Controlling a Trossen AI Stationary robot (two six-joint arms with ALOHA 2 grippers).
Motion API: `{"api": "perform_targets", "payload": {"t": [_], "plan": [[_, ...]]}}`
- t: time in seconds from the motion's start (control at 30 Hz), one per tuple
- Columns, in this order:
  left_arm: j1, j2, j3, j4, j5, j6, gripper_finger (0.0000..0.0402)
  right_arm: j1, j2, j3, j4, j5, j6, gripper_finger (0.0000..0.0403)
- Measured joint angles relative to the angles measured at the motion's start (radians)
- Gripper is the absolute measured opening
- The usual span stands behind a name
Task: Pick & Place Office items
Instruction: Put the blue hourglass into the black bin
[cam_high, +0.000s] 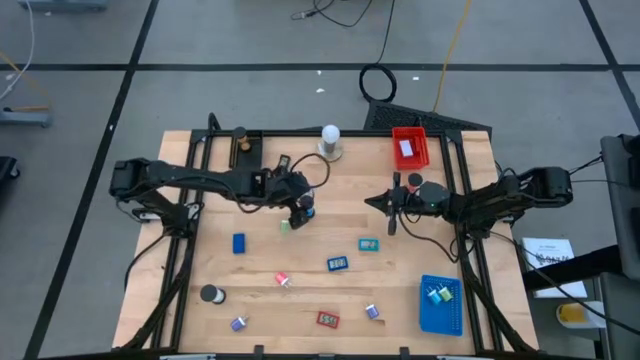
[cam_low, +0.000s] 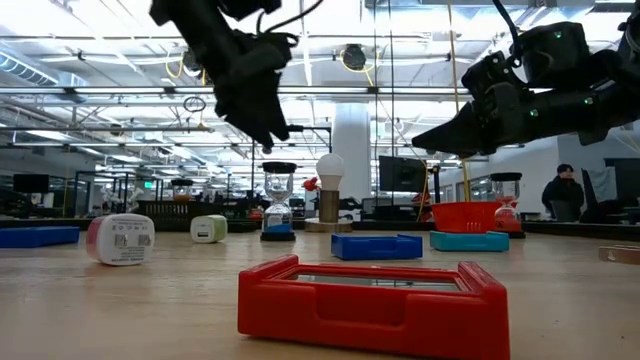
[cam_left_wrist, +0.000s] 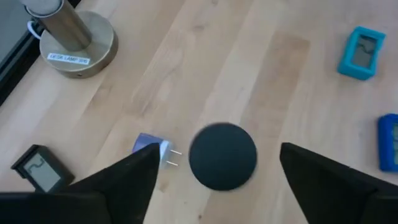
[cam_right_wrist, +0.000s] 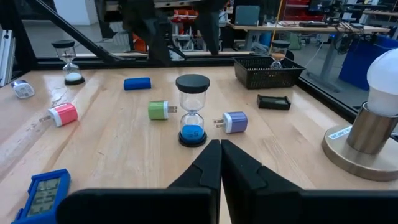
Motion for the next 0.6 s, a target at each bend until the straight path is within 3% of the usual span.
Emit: {"api": "perform_targets", "payload": {"t": [0.33, 0.6], "plan": [[0.026, 0.132, 0.070, -0.007, 0.051, 0.037, 0.0378, 0.000, 0.000, 0.000, -0.007, 0.000, 0.003, 0.0001], [0.025, 0.175, 0.070, -0.031, 0.047, 0.060, 0.0342, 0.000, 0.000, 0.000, -0.007, 0.000, 0.004, 0.0001]]}}
